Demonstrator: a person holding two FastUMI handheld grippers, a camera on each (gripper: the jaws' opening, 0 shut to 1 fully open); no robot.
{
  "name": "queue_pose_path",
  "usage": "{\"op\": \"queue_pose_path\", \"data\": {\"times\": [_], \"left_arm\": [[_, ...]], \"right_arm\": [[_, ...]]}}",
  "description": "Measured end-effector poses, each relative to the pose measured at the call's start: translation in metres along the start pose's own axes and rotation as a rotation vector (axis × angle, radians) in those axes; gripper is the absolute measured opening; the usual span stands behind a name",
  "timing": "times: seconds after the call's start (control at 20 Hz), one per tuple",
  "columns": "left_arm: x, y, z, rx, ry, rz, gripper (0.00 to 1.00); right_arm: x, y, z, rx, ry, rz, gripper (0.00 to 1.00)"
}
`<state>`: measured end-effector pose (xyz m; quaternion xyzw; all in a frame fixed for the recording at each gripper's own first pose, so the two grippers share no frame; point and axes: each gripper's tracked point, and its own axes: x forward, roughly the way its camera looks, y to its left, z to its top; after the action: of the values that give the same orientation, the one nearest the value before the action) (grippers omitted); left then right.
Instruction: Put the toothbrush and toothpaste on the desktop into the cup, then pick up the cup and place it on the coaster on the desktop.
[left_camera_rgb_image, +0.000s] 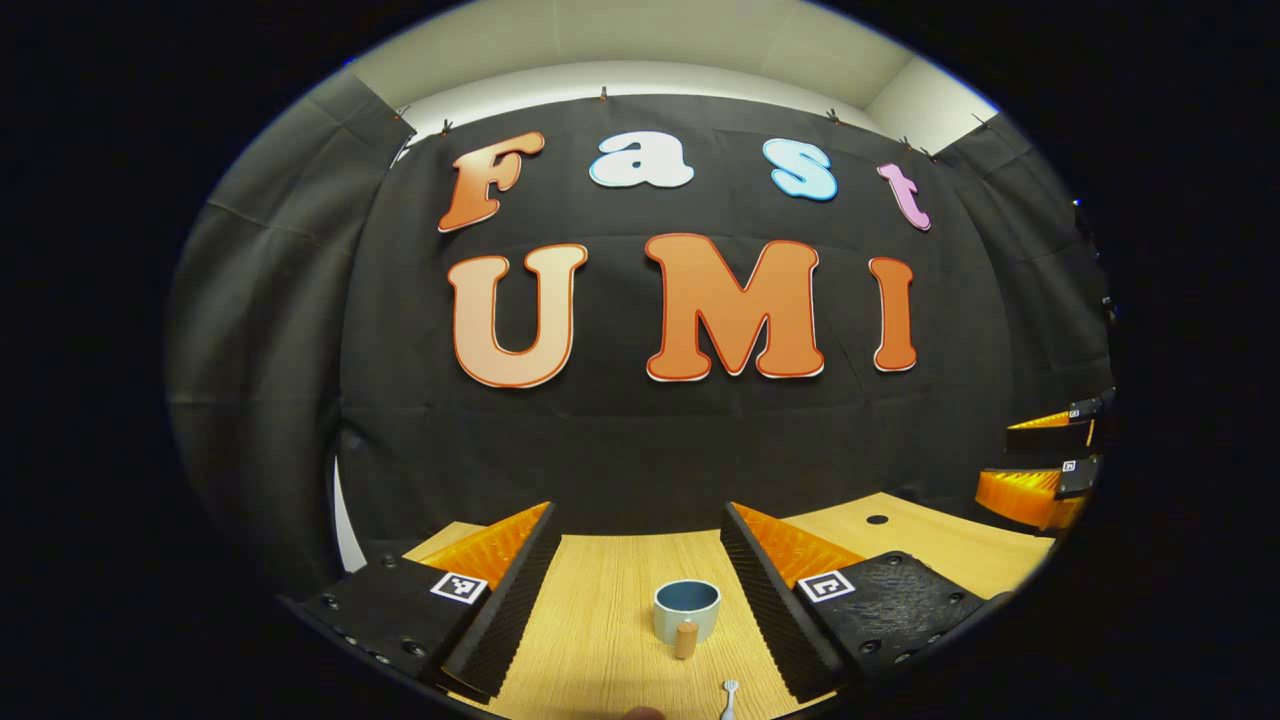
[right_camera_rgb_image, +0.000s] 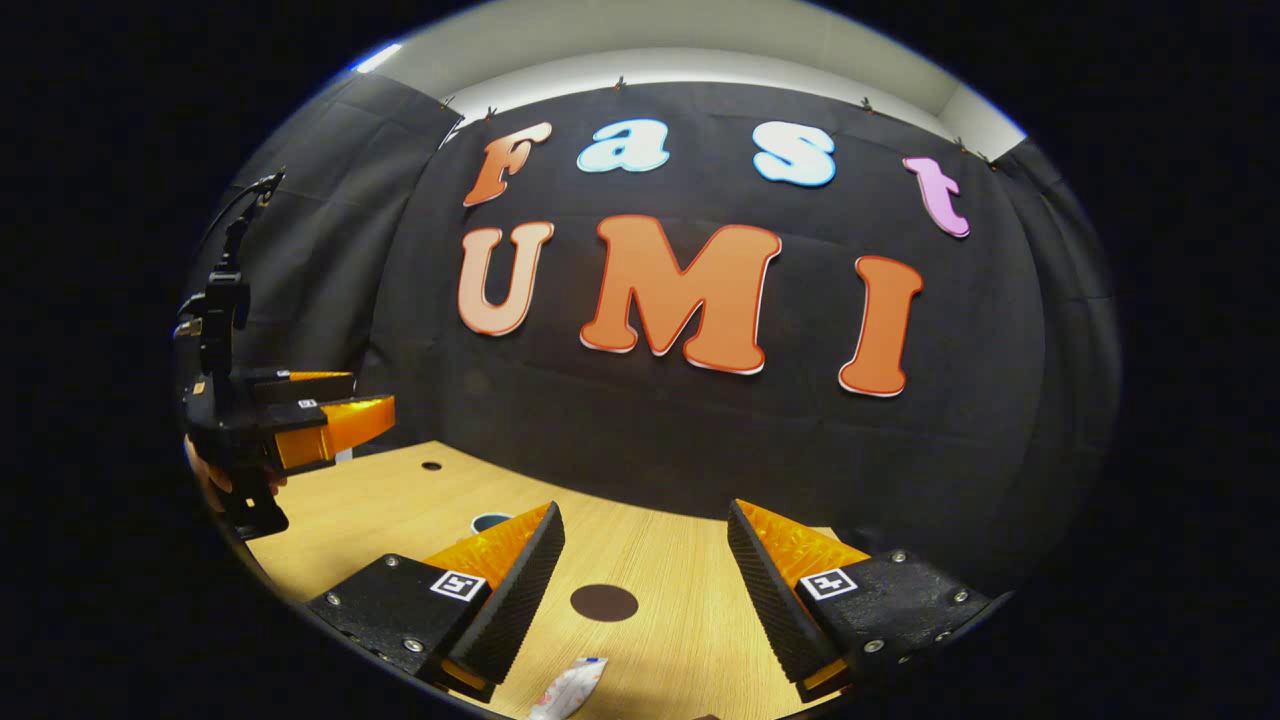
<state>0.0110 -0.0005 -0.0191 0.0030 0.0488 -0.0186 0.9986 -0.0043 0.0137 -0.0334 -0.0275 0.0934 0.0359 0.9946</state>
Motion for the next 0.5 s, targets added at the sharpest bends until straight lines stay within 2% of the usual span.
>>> {"op": "queue_pose_path", "data": {"times": [0.25, 0.5], "left_arm": [[0.008, -0.019, -0.039, -0.010, 0.157, -0.058, 0.97], [0.007, -0.035, -0.084, 0.035, 0.313, -0.118, 0.97]], "right_arm": [[0.001, 0.016, -0.047, 0.046, 0.177, 0.066, 0.98], [0.001, 0.024, -0.084, 0.113, 0.324, 0.094, 0.96]]}}
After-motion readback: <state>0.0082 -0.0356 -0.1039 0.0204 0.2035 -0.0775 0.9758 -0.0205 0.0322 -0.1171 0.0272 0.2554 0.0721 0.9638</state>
